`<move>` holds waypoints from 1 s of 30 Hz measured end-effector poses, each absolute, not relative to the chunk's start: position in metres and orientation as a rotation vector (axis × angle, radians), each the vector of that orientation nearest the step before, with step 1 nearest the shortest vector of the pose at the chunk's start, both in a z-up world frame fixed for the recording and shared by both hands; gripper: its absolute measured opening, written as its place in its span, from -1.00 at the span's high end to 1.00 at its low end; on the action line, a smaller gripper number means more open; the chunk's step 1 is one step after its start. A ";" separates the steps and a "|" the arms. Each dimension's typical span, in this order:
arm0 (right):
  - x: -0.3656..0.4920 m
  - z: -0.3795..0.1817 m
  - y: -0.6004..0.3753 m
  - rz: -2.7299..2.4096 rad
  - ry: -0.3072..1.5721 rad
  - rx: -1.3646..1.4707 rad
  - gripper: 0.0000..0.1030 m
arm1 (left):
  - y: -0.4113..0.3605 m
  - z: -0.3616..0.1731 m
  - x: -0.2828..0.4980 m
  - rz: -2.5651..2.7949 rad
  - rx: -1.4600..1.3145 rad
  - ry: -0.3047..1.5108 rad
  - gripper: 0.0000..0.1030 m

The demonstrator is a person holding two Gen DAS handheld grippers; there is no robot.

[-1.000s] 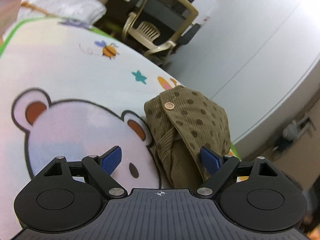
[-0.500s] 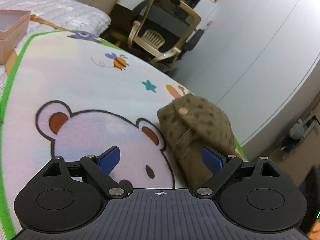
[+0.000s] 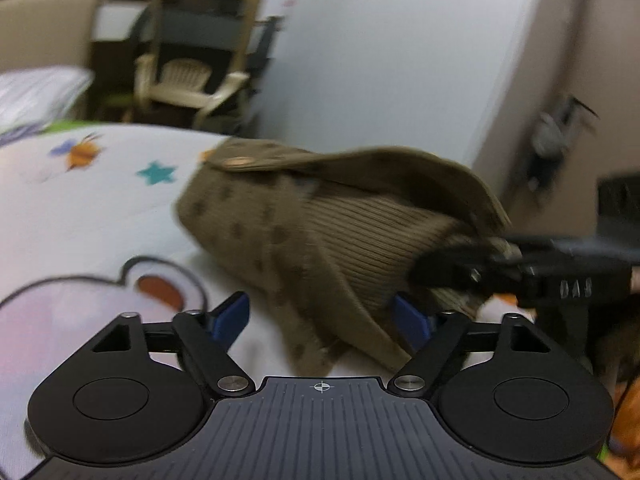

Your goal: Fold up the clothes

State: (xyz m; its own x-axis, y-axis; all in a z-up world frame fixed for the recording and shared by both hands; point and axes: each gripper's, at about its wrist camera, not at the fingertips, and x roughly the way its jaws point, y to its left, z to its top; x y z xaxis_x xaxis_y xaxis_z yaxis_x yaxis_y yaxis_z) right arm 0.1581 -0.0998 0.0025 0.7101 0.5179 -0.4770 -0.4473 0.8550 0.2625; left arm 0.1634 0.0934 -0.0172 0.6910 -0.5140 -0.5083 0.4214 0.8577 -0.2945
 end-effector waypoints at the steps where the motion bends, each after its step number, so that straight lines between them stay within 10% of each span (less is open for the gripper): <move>1: 0.156 0.001 -0.102 0.545 0.568 0.134 -0.31 | 0.090 -0.018 0.163 -0.550 -0.131 0.606 -0.59; 6: 0.155 0.001 -0.107 0.563 0.572 0.140 -0.31 | 0.093 -0.025 0.168 -0.605 -0.041 0.588 -0.54; 13: 0.151 0.002 -0.106 0.567 0.571 0.130 -0.31 | 0.086 -0.034 0.163 -0.598 -0.077 0.629 0.81; 30: 0.077 -0.020 -0.010 0.777 0.544 -0.269 -0.41 | 0.169 0.011 0.050 -0.481 -0.367 0.568 0.88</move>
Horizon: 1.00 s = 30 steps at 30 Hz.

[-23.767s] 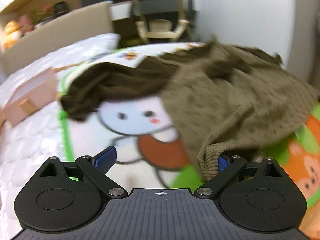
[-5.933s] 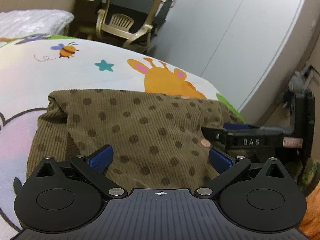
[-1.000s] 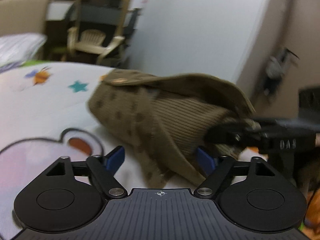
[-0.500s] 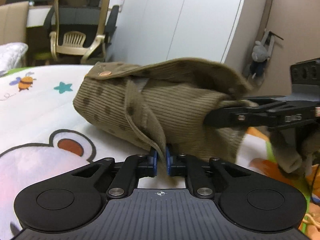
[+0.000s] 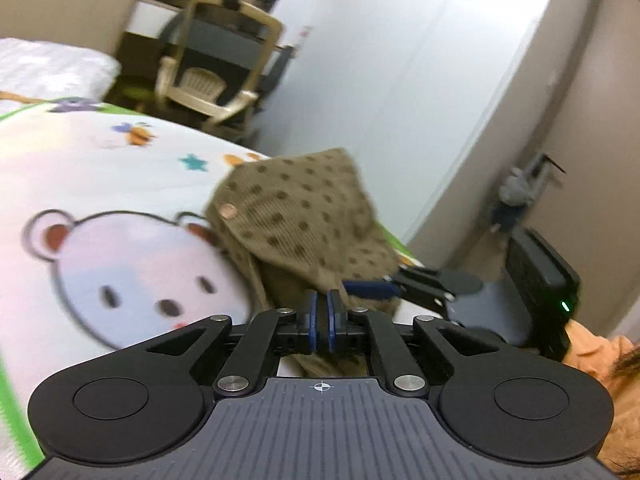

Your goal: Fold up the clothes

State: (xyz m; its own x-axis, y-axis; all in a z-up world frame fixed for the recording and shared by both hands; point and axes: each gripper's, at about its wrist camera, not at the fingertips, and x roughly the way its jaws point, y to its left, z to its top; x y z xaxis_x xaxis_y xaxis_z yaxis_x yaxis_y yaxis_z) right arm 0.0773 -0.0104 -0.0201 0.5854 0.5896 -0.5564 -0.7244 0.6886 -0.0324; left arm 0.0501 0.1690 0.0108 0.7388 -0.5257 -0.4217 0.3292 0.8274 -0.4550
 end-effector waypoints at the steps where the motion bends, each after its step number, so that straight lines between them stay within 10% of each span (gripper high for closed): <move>1: 0.073 -0.020 -0.009 0.787 0.546 -0.279 -0.42 | 0.172 0.012 0.051 -0.462 -0.376 0.565 0.87; 9: 0.048 -0.011 -0.052 0.781 0.560 -0.288 -0.44 | 0.162 0.019 0.083 -0.425 -0.448 0.580 0.52; 17: 0.080 0.018 -0.136 0.621 0.512 -0.032 -0.53 | 0.112 0.052 0.130 -0.456 -0.334 0.480 -0.42; 30: 0.133 -0.031 -0.089 0.651 0.649 -0.076 -0.61 | 0.116 -0.001 0.212 -0.321 -0.388 0.651 -0.18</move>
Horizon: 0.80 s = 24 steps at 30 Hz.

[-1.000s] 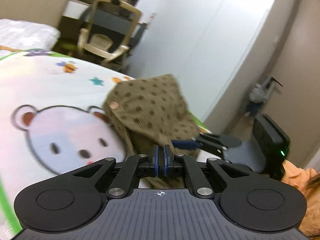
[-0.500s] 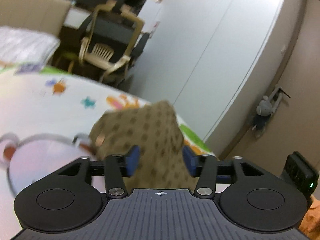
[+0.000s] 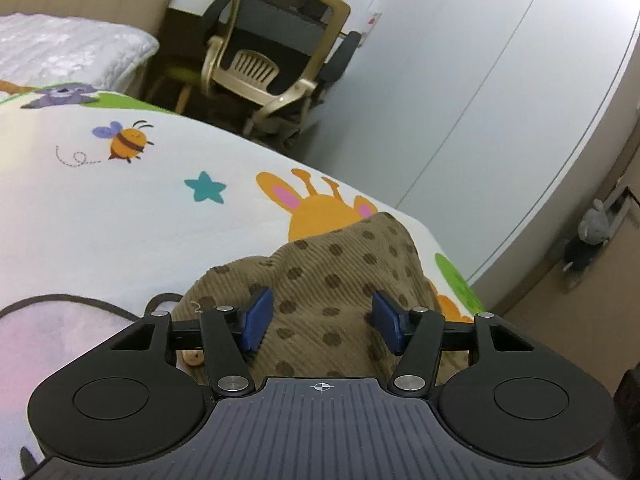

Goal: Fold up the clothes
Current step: 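Press and tidy the folded dress bundle with both grippers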

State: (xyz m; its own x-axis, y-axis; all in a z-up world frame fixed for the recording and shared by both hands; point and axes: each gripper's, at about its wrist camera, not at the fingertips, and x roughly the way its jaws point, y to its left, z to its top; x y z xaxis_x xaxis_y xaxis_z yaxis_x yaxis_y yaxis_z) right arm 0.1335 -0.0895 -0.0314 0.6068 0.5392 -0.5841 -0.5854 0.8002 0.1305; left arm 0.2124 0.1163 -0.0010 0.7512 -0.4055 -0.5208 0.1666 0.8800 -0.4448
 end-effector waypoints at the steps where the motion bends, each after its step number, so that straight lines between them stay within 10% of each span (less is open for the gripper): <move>1: 0.133 -0.028 -0.089 0.663 0.656 -0.081 -0.61 | 0.117 0.002 0.210 -0.321 -0.380 0.648 -0.18; 5: 0.132 -0.007 -0.102 0.732 0.651 -0.041 -0.61 | 0.129 0.015 0.183 -0.249 -0.392 0.609 -0.75; 24: 0.253 -0.032 -0.111 0.344 0.689 0.047 -0.73 | 0.147 -0.012 0.202 -0.179 -0.290 0.634 -0.69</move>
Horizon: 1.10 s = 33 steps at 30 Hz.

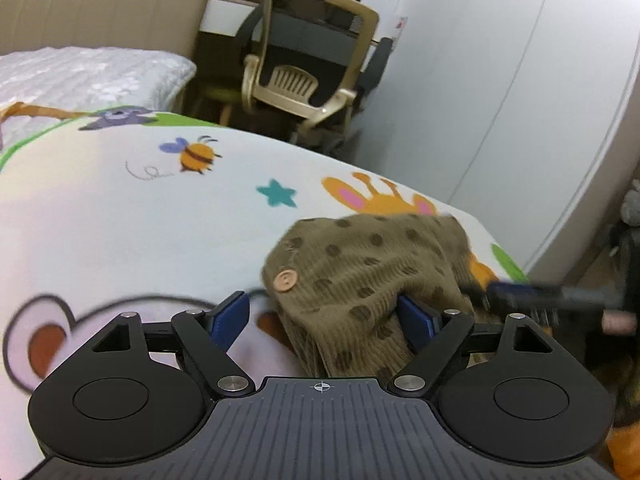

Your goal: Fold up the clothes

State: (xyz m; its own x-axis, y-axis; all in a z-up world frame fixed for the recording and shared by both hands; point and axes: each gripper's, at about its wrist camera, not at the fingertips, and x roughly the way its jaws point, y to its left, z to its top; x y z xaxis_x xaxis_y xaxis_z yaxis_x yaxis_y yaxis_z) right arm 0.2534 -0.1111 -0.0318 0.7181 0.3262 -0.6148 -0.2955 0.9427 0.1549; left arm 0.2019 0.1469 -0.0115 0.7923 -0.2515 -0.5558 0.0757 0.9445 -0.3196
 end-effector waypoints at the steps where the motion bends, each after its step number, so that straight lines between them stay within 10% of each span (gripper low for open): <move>1: 0.250 -0.035 -0.110 0.344 0.694 0.041 -0.73 | 0.150 -0.012 0.205 -0.175 -0.295 0.634 -0.70; 19: 0.226 -0.033 -0.112 0.379 0.692 0.001 -0.73 | 0.151 -0.029 0.145 -0.233 -0.215 0.800 -0.76; 33: 0.209 -0.032 -0.102 0.389 0.678 -0.070 -0.74 | 0.136 0.039 0.157 -0.349 -0.249 0.521 -0.75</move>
